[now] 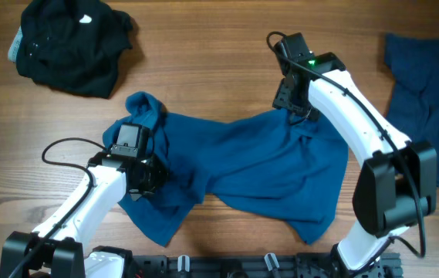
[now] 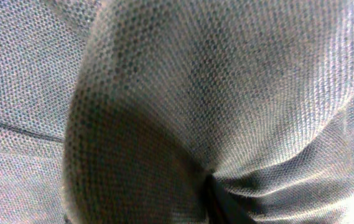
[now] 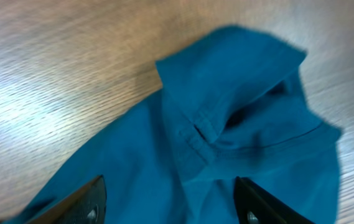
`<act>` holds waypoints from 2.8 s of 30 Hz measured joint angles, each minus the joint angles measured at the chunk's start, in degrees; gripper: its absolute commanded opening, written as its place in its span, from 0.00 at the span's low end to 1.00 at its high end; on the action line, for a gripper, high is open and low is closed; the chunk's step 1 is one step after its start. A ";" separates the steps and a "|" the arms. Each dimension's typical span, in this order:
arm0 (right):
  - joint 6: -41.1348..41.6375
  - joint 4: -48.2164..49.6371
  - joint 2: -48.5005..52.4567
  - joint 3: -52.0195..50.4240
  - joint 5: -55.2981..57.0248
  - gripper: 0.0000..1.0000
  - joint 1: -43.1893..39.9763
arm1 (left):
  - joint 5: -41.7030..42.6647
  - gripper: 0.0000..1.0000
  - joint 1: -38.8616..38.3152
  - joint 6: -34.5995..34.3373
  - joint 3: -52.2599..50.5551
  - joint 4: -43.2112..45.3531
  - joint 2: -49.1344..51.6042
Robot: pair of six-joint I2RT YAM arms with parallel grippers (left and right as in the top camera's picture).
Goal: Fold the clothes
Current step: 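Move the right gripper to the shirt's upper right and grasp the sleeve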
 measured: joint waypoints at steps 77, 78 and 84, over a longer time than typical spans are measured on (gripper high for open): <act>11.65 15.02 1.20 -12.11 -5.18 0.04 -2.47 | 0.24 0.15 0.00 0.00 0.00 -0.68 0.00; 11.43 15.04 1.20 -12.11 -5.16 0.04 -2.47 | 0.44 0.12 0.00 0.02 0.00 -0.68 0.00; 7.28 14.95 -1.11 -12.26 -5.27 0.04 -2.47 | 2.89 0.04 0.00 1.79 -0.02 -0.35 -0.98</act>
